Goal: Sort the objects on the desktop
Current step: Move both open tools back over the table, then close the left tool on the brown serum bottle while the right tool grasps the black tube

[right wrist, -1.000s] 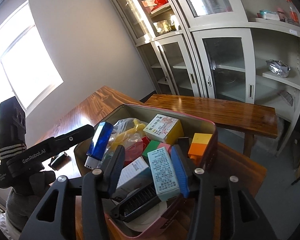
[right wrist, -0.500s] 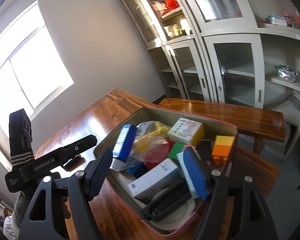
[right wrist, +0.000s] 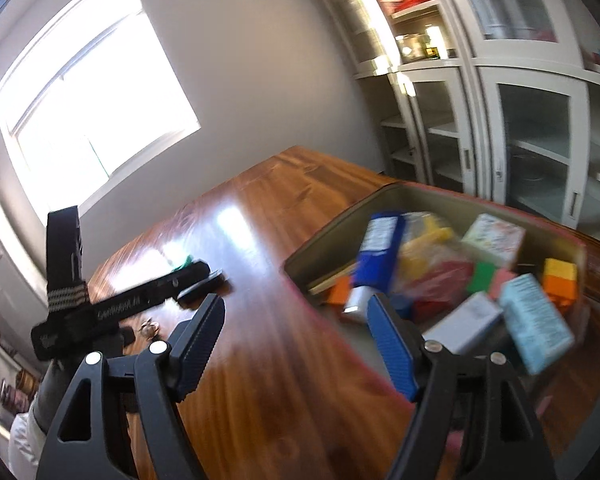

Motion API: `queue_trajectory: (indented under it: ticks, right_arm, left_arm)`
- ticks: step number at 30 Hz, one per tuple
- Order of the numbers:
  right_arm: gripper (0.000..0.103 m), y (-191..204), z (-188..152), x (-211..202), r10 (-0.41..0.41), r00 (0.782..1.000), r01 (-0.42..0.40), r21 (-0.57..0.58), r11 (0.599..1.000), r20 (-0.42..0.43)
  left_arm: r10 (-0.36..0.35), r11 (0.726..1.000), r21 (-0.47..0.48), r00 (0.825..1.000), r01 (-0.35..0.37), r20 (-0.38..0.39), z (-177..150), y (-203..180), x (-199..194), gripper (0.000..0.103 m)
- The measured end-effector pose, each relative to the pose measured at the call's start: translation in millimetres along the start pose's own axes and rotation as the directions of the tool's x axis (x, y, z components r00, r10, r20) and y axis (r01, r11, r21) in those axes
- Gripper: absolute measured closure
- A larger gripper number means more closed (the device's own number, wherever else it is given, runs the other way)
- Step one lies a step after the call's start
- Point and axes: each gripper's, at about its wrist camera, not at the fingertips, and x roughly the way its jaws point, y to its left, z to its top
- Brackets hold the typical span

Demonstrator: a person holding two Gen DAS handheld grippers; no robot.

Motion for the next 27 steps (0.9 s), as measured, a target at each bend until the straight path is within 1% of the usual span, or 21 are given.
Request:
queue_trajectory:
  ticks: [4,6,7,11,14,15,16,17,19,20,21,22,25,27]
  right_arm:
    - [0.026,17.7,-4.9,12.9,0.027,0.999,-0.028,-0.034,0.999,-0.029]
    - [0.025,25.0,-8.4,19.7,0.039,0.998,-0.041,-0.044,0.998,-0.045]
    - [0.025,28.0,-9.9,22.9,0.044,0.998,-0.046,-0.049,0.998,-0.053]
    - [0.025,41.2,-15.1,35.7,0.057,0.995,-0.064,-0.077,0.995,-0.084]
    - [0.025,48.9,-18.2,41.7,0.055,0.994,-0.066,-0.105,0.992,-0.096]
    - [0.025,52.5,-20.4,42.2,0.055,0.993,-0.066,-0.113,0.991,-0.100]
    - [0.025,54.2,-21.1,43.2,0.056,0.993,-0.068,-0.117,0.991,-0.103]
    - [0.026,56.6,-21.3,45.4,0.058,0.993,-0.071,-0.123,0.990,-0.107]
    - [0.026,60.3,-22.6,48.6,0.060,0.992,-0.075,-0.132,0.988,-0.113]
    - [0.026,62.1,-23.3,50.7,0.061,0.991,-0.077,-0.138,0.987,-0.116]
    - [0.026,63.2,-23.9,52.1,0.063,0.991,-0.080,-0.140,0.987,-0.119]
    - [0.026,64.4,-24.8,54.2,0.065,0.990,-0.083,-0.142,0.986,-0.123]
    - [0.026,67.0,-25.9,59.7,0.068,0.988,-0.088,-0.148,0.985,-0.135]
    - [0.026,70.3,-26.4,64.1,0.067,0.987,-0.090,-0.159,0.983,-0.144]
  left_arm:
    - [0.084,0.996,-0.041,0.996,-0.084,0.005,6.5,40.9,-3.2,0.014]
    - [0.125,0.991,-0.044,0.992,-0.125,-0.014,10.7,57.0,1.6,0.014]
    - [0.146,0.988,-0.039,0.989,-0.147,-0.036,13.8,65.7,6.7,0.014]
    - [0.190,0.981,-0.010,0.979,-0.191,-0.075,18.1,79.6,20.4,0.014]
    - [0.201,0.979,0.002,0.975,-0.202,-0.099,19.1,83.6,30.5,0.016]
    - [0.205,0.979,0.006,0.973,-0.206,-0.105,18.8,84.7,33.3,0.019]
    - [0.211,0.977,0.006,0.971,-0.212,-0.113,19.1,86.4,36.2,0.027]
    - [0.217,0.976,0.007,0.969,-0.218,-0.120,19.6,86.2,39.7,0.032]
    - [0.226,0.974,0.010,0.965,-0.227,-0.134,19.7,88.1,46.1,0.050]
    - [0.238,0.971,0.015,0.961,-0.238,-0.143,18.5,90.4,49.4,0.055]
    - [0.244,0.970,0.015,0.958,-0.245,-0.149,18.3,93.4,52.2,0.062]
    - [0.243,0.970,0.013,0.957,-0.244,-0.158,17.3,96.2,54.8,0.064]
    - [0.237,0.971,0.014,0.954,-0.239,-0.182,12.9,102.0,62.8,0.065]
    - [0.245,0.969,0.024,0.954,-0.245,-0.171,13.7,102.1,63.0,0.065]
